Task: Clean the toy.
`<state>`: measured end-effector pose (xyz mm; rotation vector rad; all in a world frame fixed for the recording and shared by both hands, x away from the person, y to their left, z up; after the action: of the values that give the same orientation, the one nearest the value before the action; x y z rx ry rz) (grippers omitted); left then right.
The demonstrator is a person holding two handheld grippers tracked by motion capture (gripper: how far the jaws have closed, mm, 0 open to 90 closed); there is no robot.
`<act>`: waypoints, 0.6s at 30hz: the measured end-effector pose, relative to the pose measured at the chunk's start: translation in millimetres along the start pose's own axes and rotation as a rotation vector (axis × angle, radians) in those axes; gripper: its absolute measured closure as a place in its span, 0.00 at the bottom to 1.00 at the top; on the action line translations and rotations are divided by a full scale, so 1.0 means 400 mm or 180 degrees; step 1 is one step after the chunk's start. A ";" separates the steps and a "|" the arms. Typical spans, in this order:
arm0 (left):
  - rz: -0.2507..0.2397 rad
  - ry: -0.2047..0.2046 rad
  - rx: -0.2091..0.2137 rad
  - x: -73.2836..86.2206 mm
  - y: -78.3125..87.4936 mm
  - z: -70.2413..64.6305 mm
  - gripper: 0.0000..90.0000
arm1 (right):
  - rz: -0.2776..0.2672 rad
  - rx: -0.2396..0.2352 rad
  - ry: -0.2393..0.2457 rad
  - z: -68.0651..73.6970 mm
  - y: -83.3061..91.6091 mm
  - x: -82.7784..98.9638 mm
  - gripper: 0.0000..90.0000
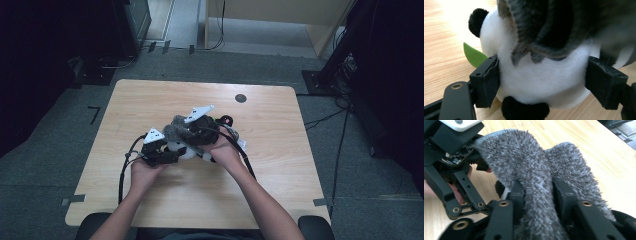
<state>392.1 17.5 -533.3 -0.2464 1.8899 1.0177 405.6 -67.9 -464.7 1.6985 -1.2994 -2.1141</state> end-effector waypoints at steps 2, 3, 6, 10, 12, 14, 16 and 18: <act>0.0010 -0.0017 -0.0011 0.001 -0.001 -0.001 0.22 | -0.0016 -0.0058 -0.0064 0.001 -0.001 0.008 0.76; 0.0023 -0.0004 -0.0018 0.002 -0.001 -0.001 0.22 | -0.0052 -0.0130 -0.0103 0.002 0.001 0.014 0.80; 0.0023 0.0054 -0.0005 0.002 -0.002 0.000 0.22 | -0.0033 -0.0196 -0.0126 0.009 0.009 0.026 0.83; 0.0026 0.0057 -0.0003 0.003 -0.001 0.001 0.24 | 0.0065 -0.0234 -0.0035 0.021 0.024 0.049 0.83; 0.0033 0.0055 -0.0006 0.003 -0.001 0.001 0.25 | 0.0083 -0.0244 0.0009 0.023 0.035 0.062 0.83; 0.0035 0.0048 -0.0001 0.002 -0.001 -0.001 0.27 | 0.0091 -0.0257 0.0027 0.025 0.047 0.075 0.84; 0.0036 0.0048 -0.0003 0.002 -0.001 -0.001 0.28 | 0.0093 -0.0251 0.0043 0.024 0.054 0.082 0.84; 0.0029 0.0063 0.0008 0.001 -0.002 -0.001 0.28 | 0.0091 -0.0230 0.0068 0.022 0.077 0.100 0.84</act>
<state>391.9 16.8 -534.1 -0.2476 1.9116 1.0222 372.0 -105.6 -473.3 1.6591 -1.2186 -2.0947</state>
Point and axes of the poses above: each handheld gripper's, and its own axes: y roughly backward along the jaws, x roughly out of its underside, z roughly to its left, the point moved 9 cm from there along -y, roughly forward along the jaws, and after that the axes turned 1 degree about z, right-handed, at the moved point
